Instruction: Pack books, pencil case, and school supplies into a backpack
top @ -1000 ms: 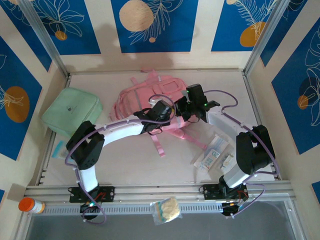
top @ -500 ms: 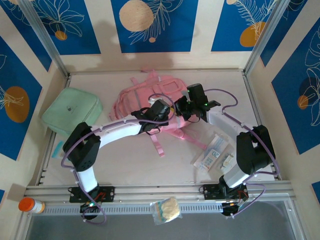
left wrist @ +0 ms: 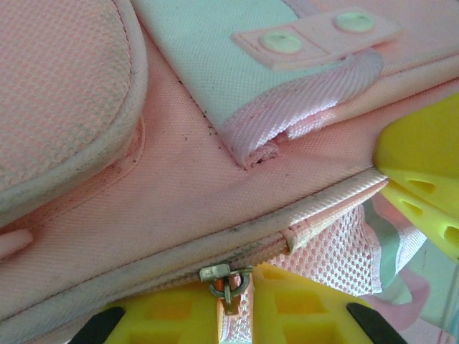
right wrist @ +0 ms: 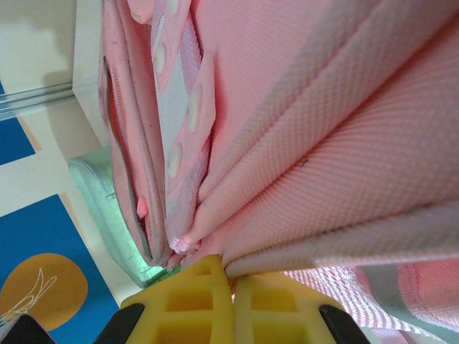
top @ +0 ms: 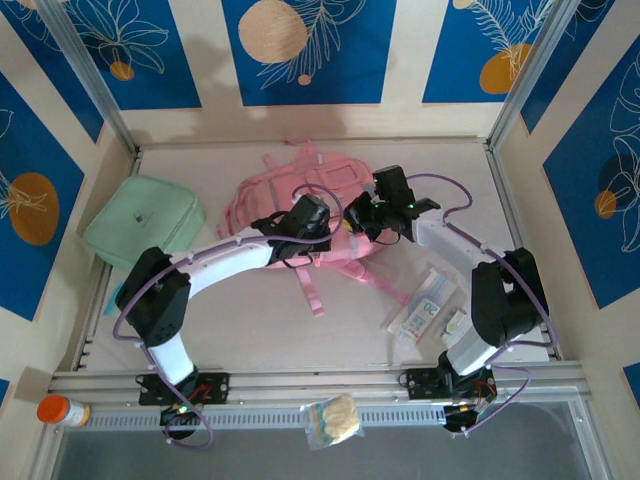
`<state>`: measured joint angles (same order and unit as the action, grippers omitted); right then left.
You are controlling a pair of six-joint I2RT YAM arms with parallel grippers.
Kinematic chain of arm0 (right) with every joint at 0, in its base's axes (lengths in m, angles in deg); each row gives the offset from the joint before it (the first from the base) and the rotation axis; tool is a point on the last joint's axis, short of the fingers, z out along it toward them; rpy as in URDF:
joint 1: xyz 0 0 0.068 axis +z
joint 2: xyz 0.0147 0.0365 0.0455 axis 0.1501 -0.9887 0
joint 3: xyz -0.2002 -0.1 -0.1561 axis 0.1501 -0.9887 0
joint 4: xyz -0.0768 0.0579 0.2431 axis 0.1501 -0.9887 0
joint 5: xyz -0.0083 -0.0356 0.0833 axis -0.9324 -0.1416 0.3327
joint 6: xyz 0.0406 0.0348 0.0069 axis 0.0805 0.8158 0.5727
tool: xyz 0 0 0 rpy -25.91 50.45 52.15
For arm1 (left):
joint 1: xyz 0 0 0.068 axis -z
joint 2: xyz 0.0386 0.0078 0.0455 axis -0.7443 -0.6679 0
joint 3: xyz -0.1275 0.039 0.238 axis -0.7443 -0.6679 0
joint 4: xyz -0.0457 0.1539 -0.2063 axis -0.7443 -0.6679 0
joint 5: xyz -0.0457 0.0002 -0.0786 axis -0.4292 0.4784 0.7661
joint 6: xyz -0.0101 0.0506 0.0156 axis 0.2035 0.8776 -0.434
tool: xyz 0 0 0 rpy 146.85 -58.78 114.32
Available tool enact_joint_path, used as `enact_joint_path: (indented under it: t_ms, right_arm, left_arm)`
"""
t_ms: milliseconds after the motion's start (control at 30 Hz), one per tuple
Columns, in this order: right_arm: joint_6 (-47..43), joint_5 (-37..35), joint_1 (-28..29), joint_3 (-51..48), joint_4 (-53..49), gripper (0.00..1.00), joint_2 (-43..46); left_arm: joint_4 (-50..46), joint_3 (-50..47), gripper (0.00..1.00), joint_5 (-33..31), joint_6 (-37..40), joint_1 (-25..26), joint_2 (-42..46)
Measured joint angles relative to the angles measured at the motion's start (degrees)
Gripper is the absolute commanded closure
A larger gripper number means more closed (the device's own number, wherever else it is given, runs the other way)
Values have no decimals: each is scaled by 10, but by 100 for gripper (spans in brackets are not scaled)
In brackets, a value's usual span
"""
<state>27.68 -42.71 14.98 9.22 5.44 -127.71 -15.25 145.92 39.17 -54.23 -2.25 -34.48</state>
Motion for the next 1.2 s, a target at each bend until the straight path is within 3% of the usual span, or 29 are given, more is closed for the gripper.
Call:
enact_joint_path:
  t_ms: [400, 633, 900, 1200]
  right_arm:
    - [-2, 0, 0, 3, -5, 100, -7]
    - [-4, -2, 2, 3, -6, 100, -7]
    - [-49, 23, -11, 28, -34, 100, -15]
    - [-129, 82, -38, 83, -71, 100, -80]
  left_arm:
    - [-19, 6, 88, 2, 9, -3, 0]
    - [-41, 22, 100, -1, 9, -3, -6]
    - [-96, 31, 100, -6, 31, -9, 14]
    - [-111, -56, 100, -6, 52, -38, 49]
